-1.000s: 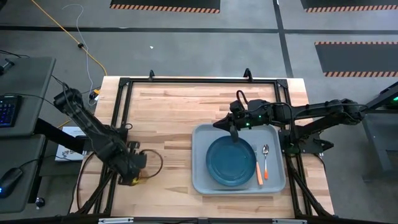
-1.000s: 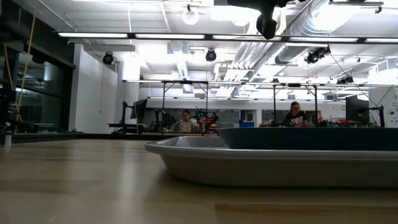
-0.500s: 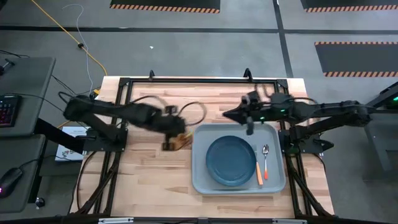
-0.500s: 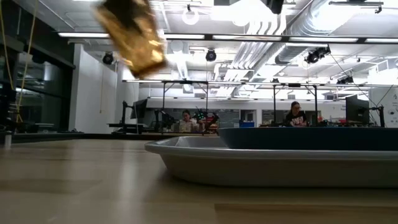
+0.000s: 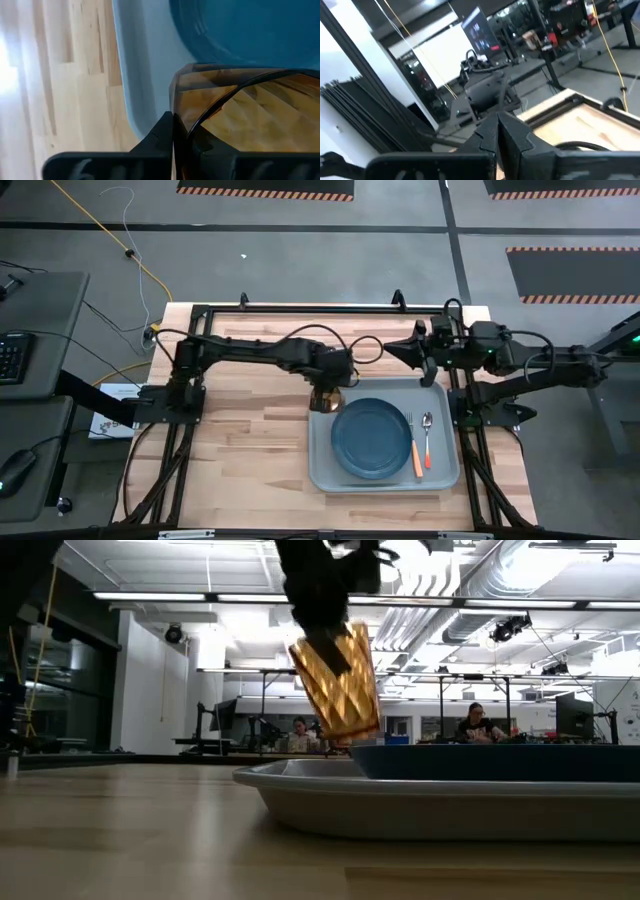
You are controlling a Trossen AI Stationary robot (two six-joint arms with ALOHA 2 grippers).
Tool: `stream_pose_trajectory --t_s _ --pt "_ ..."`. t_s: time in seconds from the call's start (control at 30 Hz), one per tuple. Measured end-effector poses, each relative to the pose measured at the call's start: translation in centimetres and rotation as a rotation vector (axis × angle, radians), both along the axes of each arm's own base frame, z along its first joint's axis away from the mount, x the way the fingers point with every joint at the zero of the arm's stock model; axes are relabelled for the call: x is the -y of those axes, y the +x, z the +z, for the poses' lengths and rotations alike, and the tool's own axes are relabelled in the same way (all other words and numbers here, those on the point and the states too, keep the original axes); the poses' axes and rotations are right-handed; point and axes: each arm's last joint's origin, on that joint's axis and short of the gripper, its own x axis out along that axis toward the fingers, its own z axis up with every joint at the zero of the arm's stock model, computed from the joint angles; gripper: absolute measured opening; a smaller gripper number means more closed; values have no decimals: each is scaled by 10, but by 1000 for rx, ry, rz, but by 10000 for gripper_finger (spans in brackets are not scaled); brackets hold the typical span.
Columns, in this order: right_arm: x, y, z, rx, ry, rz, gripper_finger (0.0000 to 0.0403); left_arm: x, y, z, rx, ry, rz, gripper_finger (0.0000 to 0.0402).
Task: Pick and place plate/cup/fork/spoon on tray
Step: Put the brown cup on the gray tray to the top left of the blue plate
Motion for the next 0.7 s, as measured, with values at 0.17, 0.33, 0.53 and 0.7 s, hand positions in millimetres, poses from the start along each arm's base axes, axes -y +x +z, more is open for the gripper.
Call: stream_pose_trajectory --t_s 0.17,0.33,0.53,0.7 --pt "0 4 -8 -73 -1 1 0 -13 7 -21 -62 -35 41 1" --pt "0 6 -11 -97 -2 9 0 -20 7 -26 -79 -64 87 1" --pt "0 6 -11 -100 -2 10 0 -20 6 -26 -87 -75 116 1" --pt "0 6 -11 -99 -1 10 0 -17 5 -35 -139 -81 128 1"
